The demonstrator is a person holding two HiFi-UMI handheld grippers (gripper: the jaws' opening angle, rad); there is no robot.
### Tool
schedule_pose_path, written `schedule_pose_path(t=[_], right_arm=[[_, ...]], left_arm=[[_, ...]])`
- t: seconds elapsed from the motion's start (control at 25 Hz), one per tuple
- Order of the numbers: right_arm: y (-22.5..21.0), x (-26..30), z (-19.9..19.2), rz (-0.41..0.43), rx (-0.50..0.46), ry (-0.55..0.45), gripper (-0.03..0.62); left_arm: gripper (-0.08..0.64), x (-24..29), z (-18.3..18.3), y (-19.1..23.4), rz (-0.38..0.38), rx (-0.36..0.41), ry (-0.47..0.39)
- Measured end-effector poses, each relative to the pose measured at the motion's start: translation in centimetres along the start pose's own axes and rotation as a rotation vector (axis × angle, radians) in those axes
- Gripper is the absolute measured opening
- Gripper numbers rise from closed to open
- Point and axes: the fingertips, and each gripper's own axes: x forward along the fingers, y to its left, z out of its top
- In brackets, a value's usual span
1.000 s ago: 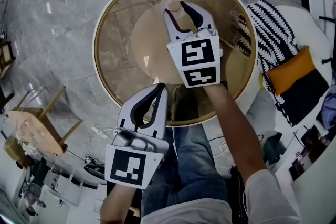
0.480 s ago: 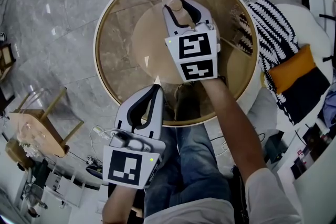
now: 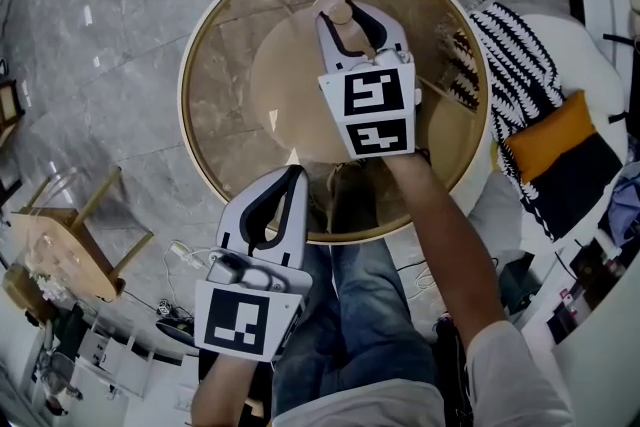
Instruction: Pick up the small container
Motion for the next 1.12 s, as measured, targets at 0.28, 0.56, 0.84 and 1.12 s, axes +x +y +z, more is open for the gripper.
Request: schedule_pose_path(t=[0.28, 0.56, 0.84, 1.12], right_arm=[[0.0, -0.3, -0.2, 0.012, 0.005, 0.005, 0.149], [-0.3, -1.1, -0.9, 0.013, 0.002, 0.012, 0.149], [0.0, -1.8, -0.7, 0.012, -0.002, 0.007, 0.149], [0.5, -3.1, -0.5, 0.024, -0.008, 0.001, 0.149]], left_arm=[[0.017, -0.5, -0.1, -0.1, 0.007, 0.025, 0.003], [0.017, -0.8, -0.3, -0.7, -0.005, 0.025, 0.01], [0.017, -1.5, 0.0, -0.4, -0.002, 0.036, -0.002], [0.017, -2.0, 0.1, -1.7, -0.02, 0.054, -0.008]])
